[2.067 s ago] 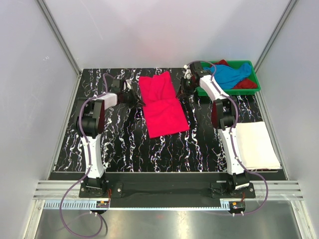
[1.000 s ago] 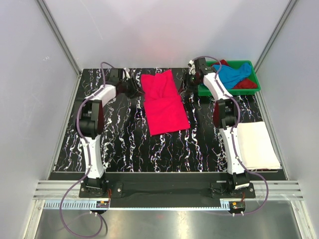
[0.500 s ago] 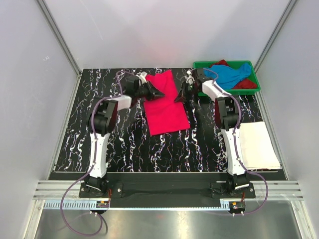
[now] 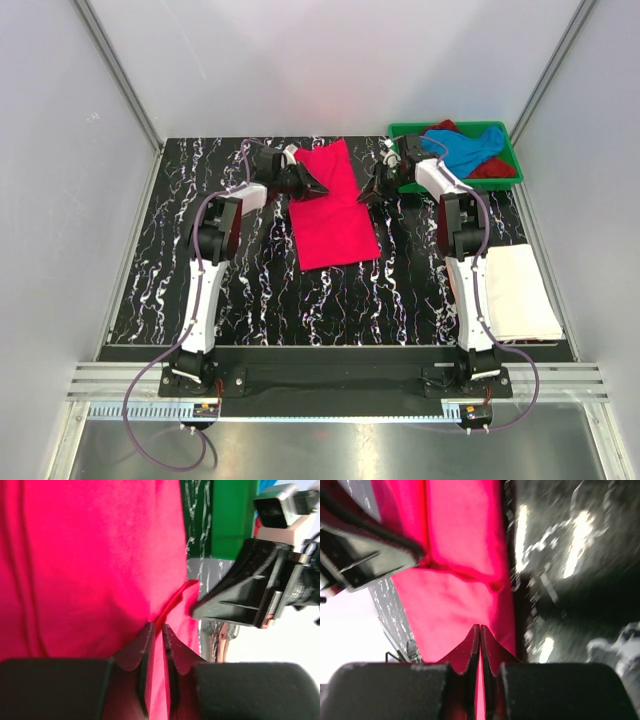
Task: Fold and stack the t-shirts
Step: Fold the tshirt
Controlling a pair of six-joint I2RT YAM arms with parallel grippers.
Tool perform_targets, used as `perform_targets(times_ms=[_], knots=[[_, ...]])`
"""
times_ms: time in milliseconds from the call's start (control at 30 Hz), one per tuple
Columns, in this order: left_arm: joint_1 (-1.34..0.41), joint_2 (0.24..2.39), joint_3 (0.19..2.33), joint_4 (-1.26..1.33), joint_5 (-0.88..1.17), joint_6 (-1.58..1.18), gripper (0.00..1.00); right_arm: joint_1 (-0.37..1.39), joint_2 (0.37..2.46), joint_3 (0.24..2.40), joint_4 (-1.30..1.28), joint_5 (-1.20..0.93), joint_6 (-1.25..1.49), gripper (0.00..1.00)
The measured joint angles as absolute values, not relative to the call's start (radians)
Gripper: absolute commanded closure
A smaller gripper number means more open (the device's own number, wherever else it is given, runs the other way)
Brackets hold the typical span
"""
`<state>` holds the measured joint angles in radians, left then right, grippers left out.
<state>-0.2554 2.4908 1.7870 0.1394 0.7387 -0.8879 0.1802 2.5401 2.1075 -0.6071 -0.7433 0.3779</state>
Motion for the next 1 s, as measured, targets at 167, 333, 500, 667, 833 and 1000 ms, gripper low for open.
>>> perform_targets(times_ms=[167,333,500,667,833,1000], knots=[[-0.25,2.483,1.797,0.051,0.738,-0.842,0.76,0.191,2.471,2.083,-0.64,-0.746,0.372,0.91],[-0.249,2.352,1.718,-0.046,0.708,-0.775,0.66,0.209,2.39,2.033,-0.649,-0.749,0.353,0.68],[-0.265,2.0,1.547,-0.223,0.542,-0.611,0.54,0.214,2.281,1.846,-0.682,-0.676,0.294,0.34],[-0.329,1.585,1.261,-0.292,0.345,-0.601,0.51,0.214,2.109,1.631,-0.723,-0.561,0.296,0.33],[-0.424,1.386,0.914,-0.289,0.211,-0.796,0.52,0.214,1.893,1.377,-0.667,-0.462,0.385,0.35],[-0.5,1.375,0.68,-0.275,0.133,-1.041,0.48,0.214,1.796,1.172,-0.593,-0.425,0.479,0.38]])
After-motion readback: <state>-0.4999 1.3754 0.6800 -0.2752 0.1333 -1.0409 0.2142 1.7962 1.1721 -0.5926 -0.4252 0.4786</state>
